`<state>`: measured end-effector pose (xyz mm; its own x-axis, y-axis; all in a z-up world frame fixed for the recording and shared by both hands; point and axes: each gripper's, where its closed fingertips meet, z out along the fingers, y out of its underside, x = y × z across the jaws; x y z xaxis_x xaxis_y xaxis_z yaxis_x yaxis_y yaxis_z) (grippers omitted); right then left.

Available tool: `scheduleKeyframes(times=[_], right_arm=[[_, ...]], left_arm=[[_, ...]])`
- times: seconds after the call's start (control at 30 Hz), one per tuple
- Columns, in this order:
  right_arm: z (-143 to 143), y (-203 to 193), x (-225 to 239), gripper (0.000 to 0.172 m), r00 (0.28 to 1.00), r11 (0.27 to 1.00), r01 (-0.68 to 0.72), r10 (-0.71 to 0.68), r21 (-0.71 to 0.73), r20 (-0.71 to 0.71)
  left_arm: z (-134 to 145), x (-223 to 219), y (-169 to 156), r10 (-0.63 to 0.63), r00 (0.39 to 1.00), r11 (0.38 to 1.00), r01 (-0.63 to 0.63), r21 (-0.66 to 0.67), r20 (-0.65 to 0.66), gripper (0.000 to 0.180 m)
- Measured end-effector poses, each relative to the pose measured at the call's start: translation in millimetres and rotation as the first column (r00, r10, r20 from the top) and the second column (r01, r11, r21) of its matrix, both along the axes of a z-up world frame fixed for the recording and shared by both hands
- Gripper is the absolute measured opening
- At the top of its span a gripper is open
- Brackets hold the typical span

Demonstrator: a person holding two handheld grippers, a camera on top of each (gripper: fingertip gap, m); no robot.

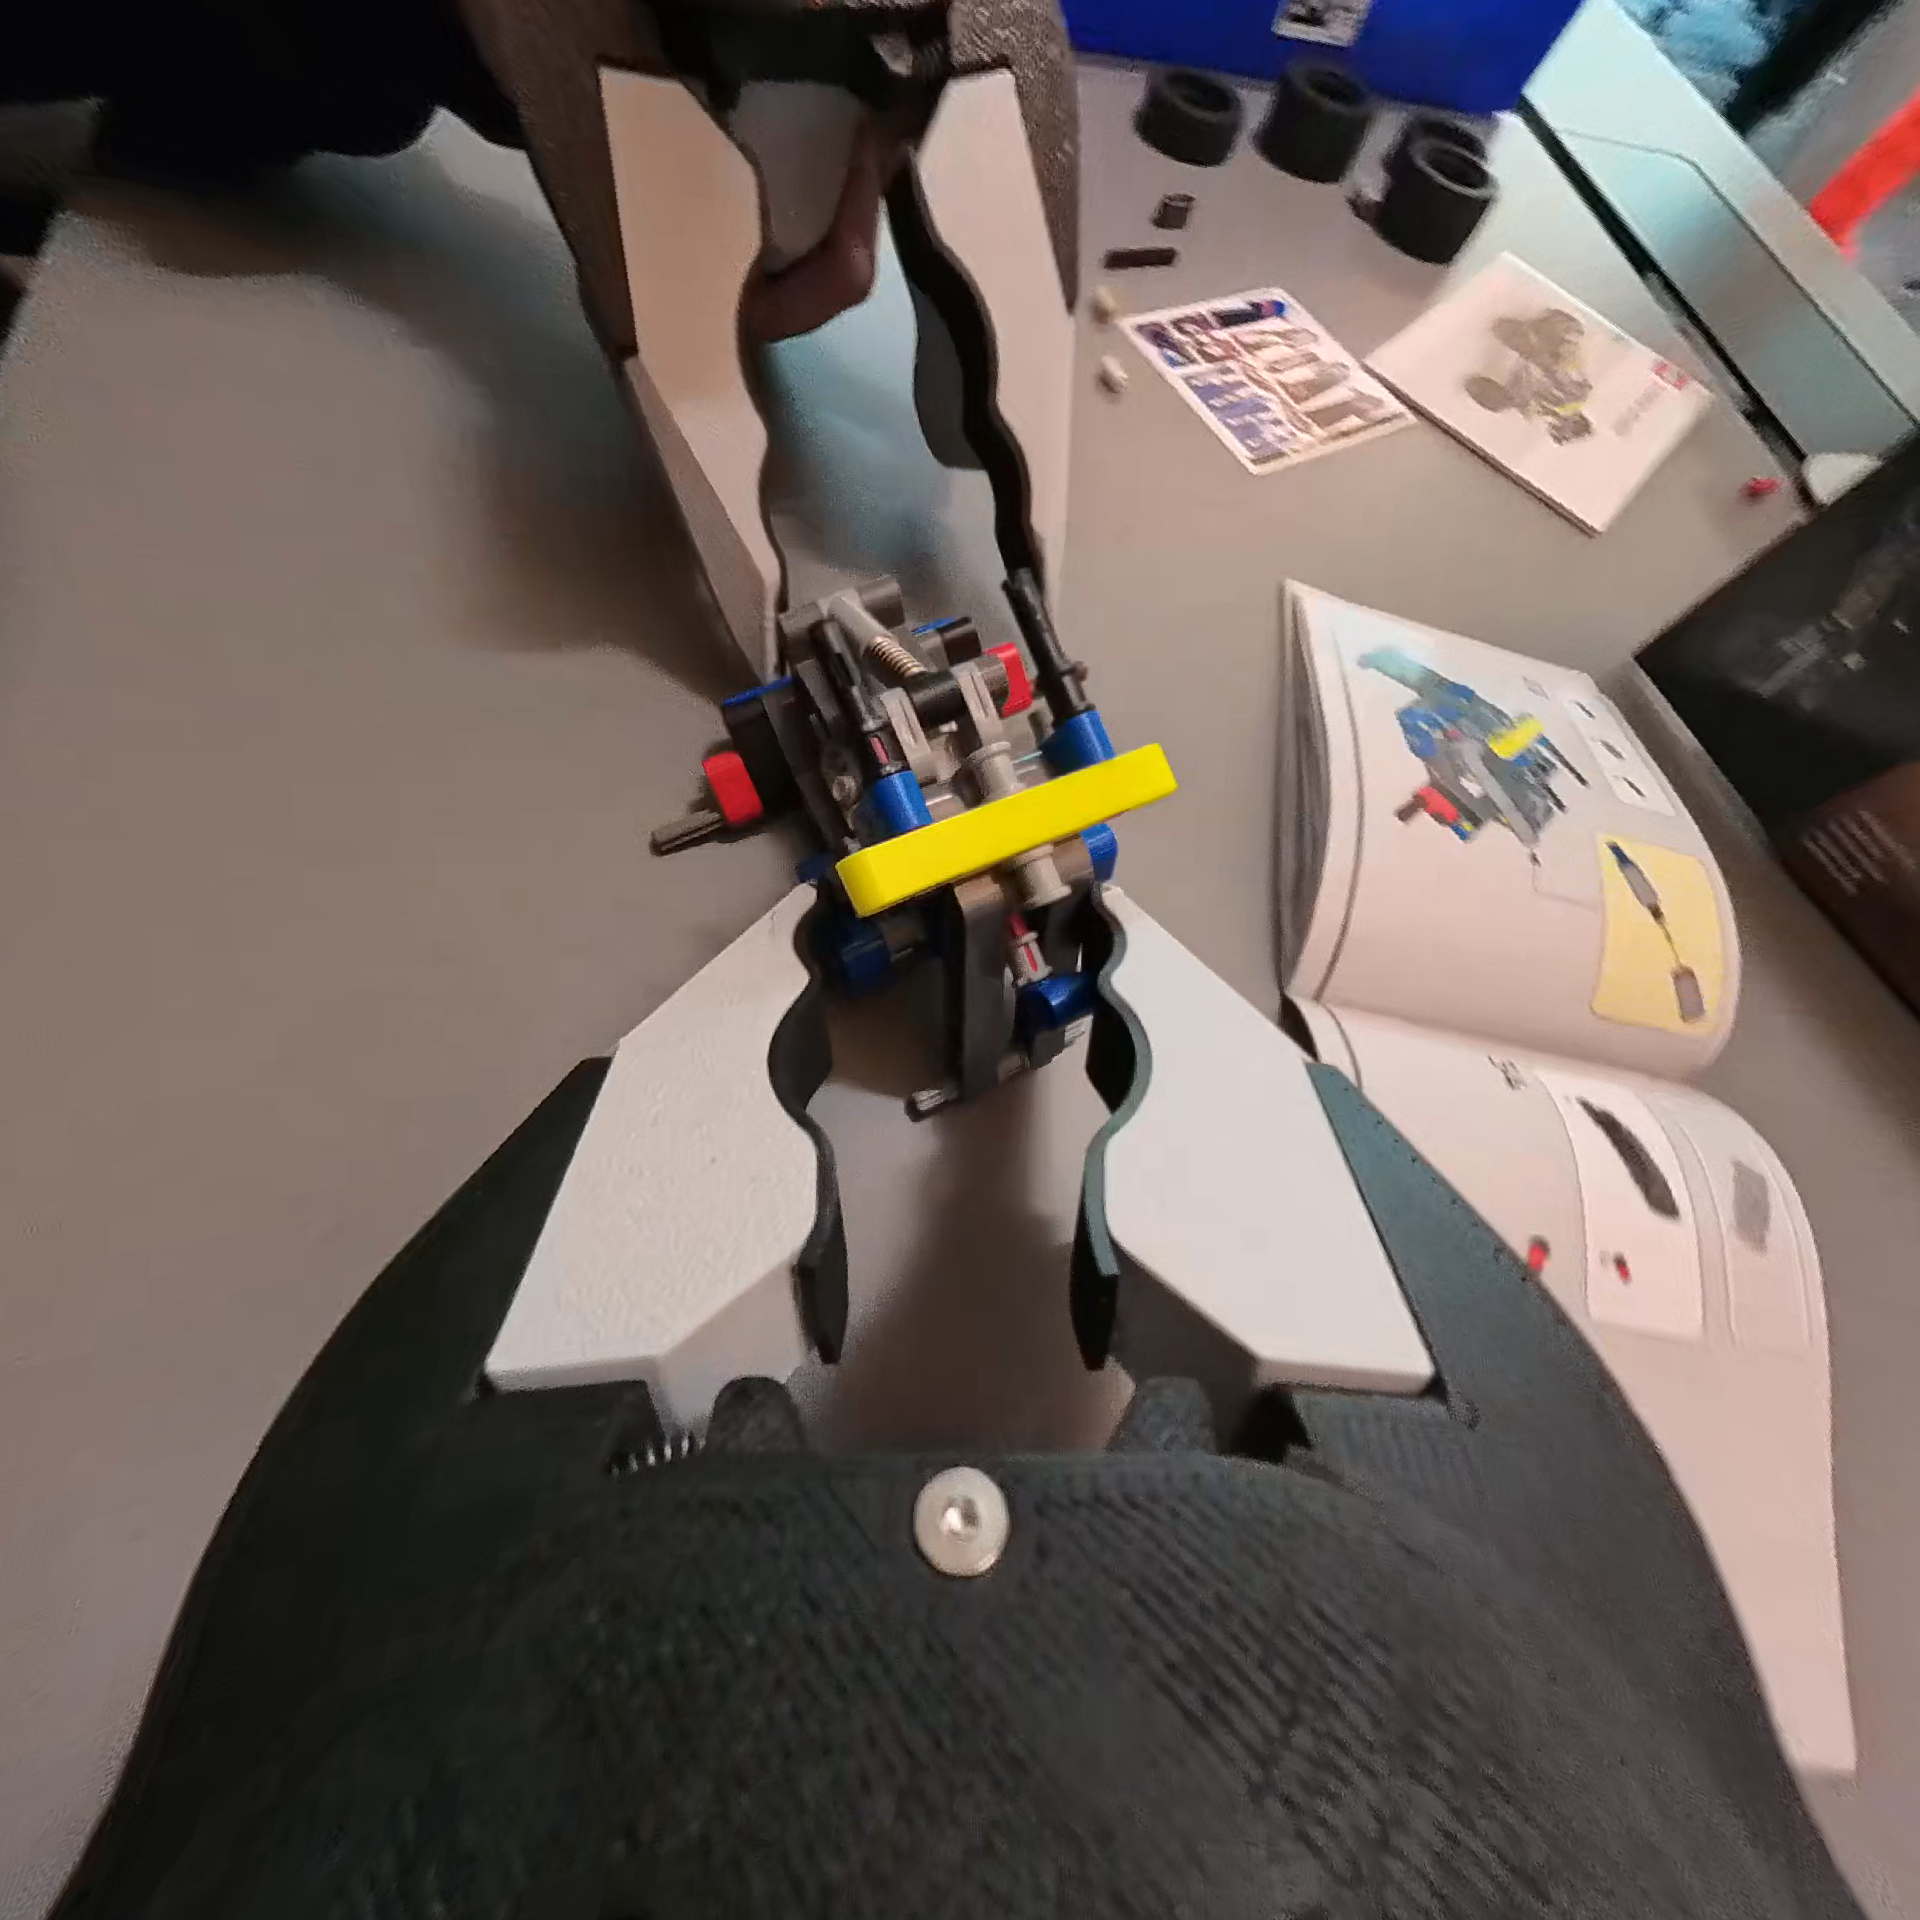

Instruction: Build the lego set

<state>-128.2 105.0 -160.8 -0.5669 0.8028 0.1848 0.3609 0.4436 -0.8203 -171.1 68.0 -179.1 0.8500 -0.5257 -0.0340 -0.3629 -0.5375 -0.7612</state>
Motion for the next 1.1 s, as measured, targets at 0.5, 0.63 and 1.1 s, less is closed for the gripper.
scheduleKeyframes(times=[0.5, 0.63, 1.1], right_arm=[[-1.0, 16.3, -12.5, 0.045, 0.99, 0.99, 0.142, -0.142, 0.013, -0.009], [-1.5, 14.6, -16.8, 0.045, 0.981, 0.981, 0.192, -0.192, 0.001, 0.004], [-0.9, 4.9, -11.7, 0.046, 0.965, 0.965, 0.262, -0.262, 0.007, -0.001]], left_arm=[[43.9, -150.3, 18.4, 0.545, 0.633, 0.799, -0.192, 0.57, -0.55, 0.046], [59.1, -164.8, 10.4, 0.645, 0.602, 0.721, -0.277, 0.635, -0.47, 0.044], [63.2, -114.4, 8.3, 0.476, 0.808, 0.794, -0.223, 0.565, -0.349, 0.027]])
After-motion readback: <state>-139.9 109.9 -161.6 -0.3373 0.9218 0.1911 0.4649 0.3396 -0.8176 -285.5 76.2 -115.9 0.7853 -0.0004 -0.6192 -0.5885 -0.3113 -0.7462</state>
